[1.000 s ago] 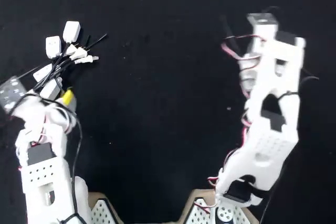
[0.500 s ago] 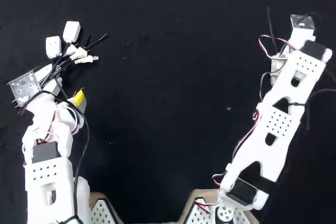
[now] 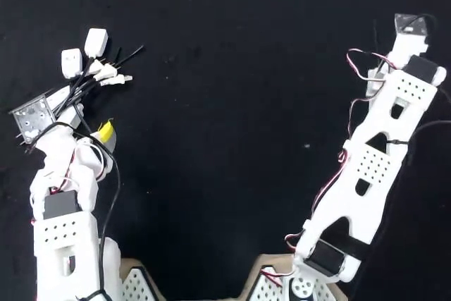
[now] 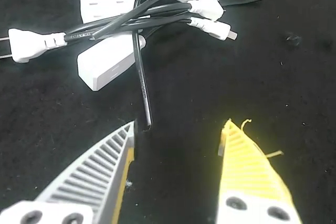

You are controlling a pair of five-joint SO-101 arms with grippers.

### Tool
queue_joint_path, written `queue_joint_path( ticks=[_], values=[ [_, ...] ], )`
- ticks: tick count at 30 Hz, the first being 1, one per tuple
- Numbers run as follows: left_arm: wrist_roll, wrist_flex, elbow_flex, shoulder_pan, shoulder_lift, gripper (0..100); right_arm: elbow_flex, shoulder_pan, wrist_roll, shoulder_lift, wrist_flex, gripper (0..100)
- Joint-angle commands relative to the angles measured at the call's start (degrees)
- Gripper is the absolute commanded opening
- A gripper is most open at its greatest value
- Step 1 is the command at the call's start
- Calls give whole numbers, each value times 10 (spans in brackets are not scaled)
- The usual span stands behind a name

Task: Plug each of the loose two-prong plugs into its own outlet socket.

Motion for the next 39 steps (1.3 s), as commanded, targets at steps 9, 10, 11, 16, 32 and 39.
queue_joint_path(
  ticks=[9, 10, 11, 16, 32, 39],
  values=[
    [-7, -11, -5, 7, -9, 263, -30, -15, -4, -129, -38, 281],
    [-7, -11, -5, 7, -9, 263, -30, -20, -4, -145, -33, 281],
    [-7, -11, -5, 7, -9, 263, -30, -25, -4, -162, -23, 281],
    [-7, -11, -4, 7, -9, 263, -30, -78, -4, -248, 71, 270],
    [-7, -11, -3, 7, -9, 263, 556, -264, -105, -556, 91, 185],
    [-36, -11, -6, 8, -5, 264, 938, -333, -105, -745, -105, 185]
  ],
)
